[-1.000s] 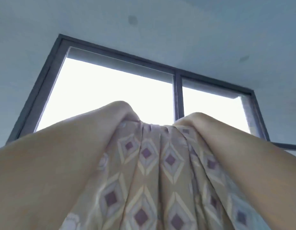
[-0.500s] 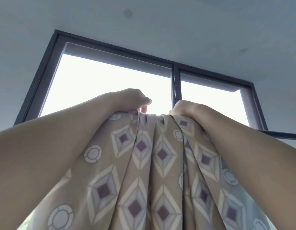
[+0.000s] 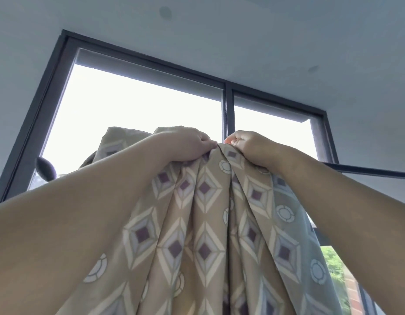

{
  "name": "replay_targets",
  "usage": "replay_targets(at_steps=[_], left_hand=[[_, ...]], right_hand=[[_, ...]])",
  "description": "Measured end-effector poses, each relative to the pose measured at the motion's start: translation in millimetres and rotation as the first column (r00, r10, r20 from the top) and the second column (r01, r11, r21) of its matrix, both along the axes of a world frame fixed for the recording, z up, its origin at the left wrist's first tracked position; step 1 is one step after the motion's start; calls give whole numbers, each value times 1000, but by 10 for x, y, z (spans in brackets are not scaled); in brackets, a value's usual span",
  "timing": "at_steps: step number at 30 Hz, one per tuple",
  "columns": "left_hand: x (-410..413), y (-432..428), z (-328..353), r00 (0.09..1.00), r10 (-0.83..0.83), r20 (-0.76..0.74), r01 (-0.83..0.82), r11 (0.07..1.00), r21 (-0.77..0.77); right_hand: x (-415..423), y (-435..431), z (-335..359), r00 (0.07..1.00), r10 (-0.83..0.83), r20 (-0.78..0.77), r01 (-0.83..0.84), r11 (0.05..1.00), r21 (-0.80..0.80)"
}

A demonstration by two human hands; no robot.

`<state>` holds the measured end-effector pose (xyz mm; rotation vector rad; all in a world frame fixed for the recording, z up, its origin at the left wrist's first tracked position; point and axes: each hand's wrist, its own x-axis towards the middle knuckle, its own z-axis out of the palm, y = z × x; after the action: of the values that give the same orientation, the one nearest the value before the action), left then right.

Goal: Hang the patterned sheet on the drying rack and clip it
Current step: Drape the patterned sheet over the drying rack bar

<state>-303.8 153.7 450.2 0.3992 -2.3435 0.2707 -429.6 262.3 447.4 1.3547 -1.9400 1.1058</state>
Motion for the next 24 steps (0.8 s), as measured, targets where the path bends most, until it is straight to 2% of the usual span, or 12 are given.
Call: replay_targets(at_steps=[2,5,9,13,15,18,21,24], left_hand=[[-27,24,-24,993,104,-57,-107,993,-47],[-28,57,-43,984,161,-77,-166,984,-62],[-1,67,-45,985,165,-59,-167,985,-37],[-28,69,-49,983,164,-82,-168,985,-48],[-49,65,-69,979,173,-104,-177,984,-30],[-108,103,-167,943,278,-181,-287,957,-26],[-138,143,-247,920,298,-252,-313,949,-20],[-128,130,-255,923,275,-268,-289,957,-12]], right_hand=[[33,58,-94,999,49,12,-49,998,-35],[8,127,-271,998,52,19,-49,990,-135],[-48,258,-453,983,-181,24,182,952,-246],[-30,335,-539,942,-260,211,315,901,-297],[-60,356,-624,935,-124,333,246,902,-355],[-81,358,-777,870,151,470,97,881,-462],[-63,345,-934,841,211,498,3,919,-395],[-21,400,-1175,742,300,599,-167,949,-269]])
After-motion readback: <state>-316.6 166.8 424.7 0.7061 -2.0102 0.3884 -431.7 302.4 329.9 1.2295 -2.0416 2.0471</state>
